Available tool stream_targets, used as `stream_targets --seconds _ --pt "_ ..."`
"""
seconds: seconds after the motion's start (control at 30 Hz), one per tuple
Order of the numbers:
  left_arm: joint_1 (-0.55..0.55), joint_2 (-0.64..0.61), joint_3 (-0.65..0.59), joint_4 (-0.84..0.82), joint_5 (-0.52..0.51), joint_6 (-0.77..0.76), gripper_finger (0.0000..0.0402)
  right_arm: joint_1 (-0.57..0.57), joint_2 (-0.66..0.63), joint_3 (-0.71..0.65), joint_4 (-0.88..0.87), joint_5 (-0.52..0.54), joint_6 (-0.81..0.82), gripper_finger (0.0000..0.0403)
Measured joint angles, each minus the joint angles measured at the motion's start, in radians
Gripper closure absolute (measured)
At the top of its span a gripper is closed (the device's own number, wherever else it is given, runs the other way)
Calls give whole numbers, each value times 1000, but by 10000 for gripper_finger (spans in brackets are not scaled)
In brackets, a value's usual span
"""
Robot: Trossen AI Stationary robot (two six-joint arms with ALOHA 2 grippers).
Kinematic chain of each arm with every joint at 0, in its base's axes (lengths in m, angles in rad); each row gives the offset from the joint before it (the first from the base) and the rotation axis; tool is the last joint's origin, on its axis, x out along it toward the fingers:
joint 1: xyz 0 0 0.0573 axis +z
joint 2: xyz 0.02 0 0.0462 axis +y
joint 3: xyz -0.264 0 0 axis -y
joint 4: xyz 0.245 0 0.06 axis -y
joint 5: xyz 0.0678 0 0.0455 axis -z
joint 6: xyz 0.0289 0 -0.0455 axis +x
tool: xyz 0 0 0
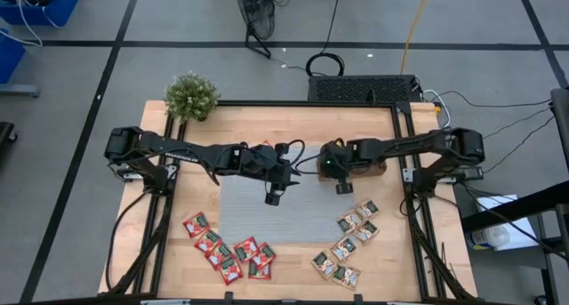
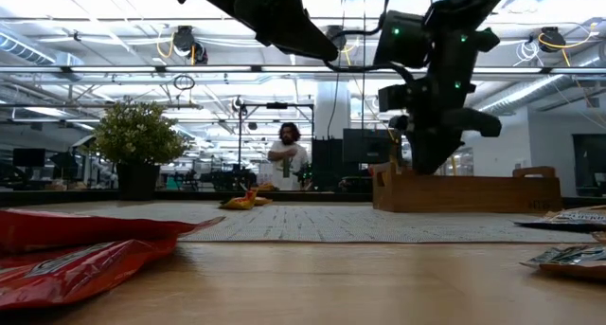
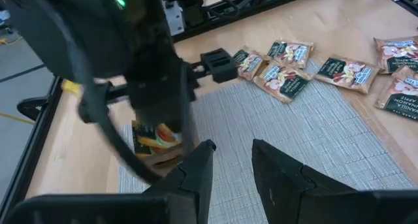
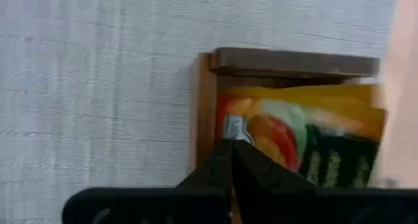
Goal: Pick & Place Tea
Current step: Put the yellow tea bag into the left section of the wooden organizer
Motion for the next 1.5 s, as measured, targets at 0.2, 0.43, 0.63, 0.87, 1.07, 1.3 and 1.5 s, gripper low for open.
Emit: stream_targets --seconds 0.2,0.43,0.63,0.87,1.07,1.3,1.5 --pt "3 0 0 -4 0 5 289 -9 26 0 -25 -33 0 403" --pt "26 0 0 -8 0 0 289 -39 115 5 -21 -32 -5 403" --pt "32 0 0 -20 0 -11 289 -38 146 4 6 -21 36 403" --pt "32 0 0 -25 0 -11 289 -12 82 -4 24 132 145 403" --pt "32 0 0 -25 1 -11 289 17 14 -2 43 218 213 403" --pt "32 0 0 -25 1 -16 289 49 9 -2 57 322 210 403" --pt "31 0 0 -25 2 -22 289 49 9 -2 103 338 211 403"
